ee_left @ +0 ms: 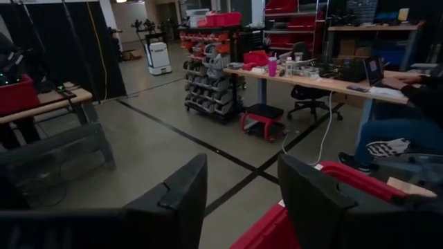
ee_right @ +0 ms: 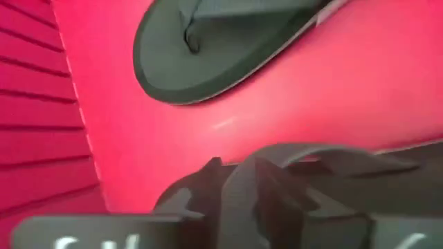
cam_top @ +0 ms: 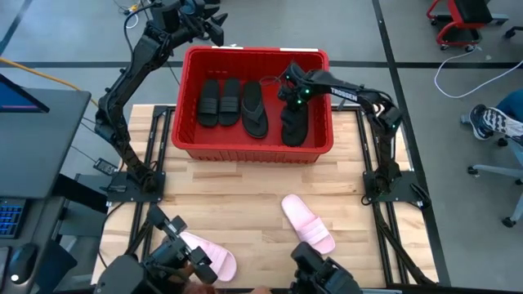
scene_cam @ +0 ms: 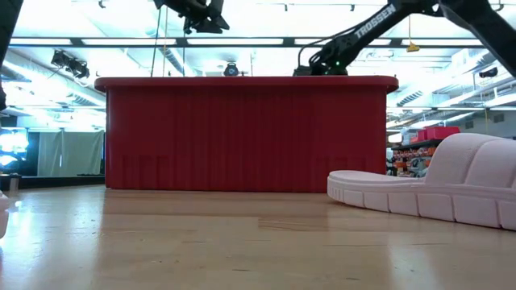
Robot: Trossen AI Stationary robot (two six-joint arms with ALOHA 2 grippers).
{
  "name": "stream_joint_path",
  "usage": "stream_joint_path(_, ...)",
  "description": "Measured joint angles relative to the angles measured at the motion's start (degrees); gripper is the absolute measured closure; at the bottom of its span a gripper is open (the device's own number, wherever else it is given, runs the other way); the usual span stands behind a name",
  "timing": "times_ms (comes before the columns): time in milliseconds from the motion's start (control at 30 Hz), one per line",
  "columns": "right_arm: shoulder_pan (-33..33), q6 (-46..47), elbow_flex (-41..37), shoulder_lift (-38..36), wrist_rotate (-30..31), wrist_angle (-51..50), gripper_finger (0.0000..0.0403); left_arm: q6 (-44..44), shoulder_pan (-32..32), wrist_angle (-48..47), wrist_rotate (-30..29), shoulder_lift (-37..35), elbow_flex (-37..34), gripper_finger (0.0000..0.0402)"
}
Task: Pick and place slides into bin
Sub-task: Adjust the slippers and slides in the red container
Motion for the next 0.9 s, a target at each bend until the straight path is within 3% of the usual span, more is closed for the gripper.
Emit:
stream_joint_path(233, 0.17, 1.62, 0.00, 0.73, -0.01, -4.27, 0.0234, -0.01, -0.03, -0.51, 0.04, 0.02, 0.00, 0.0223)
stream_joint_path(367, -0.03, 1.17, 0.00, 1.05, 4.11, -4.27, 0.0213, -0.05, -0.08, -0.57, 0.04, 0.02, 0.00, 0.0224)
stream_joint_path(500, -0.31, 0.98, -1.16, 1.78, 4.10, -4.09, 0.0204, -0.09, -0.52, -1.31, 0.04, 0.04, 0.00, 0.0225)
stream_joint_path(733, 0.08, -0.41, -5.64, 1.76, -0.23, -2.03, 0.0221, -0.11, -0.83, -2.74, 0.07, 0.04, -0.02, 0.0229)
stream_joint_path(900, 0.20, -0.06, -8.02, 1.76, -0.49, 1.89, 0.0301, -0.20, -0.81, -2.94, 0.04, 0.04, -0.02, 0.0229)
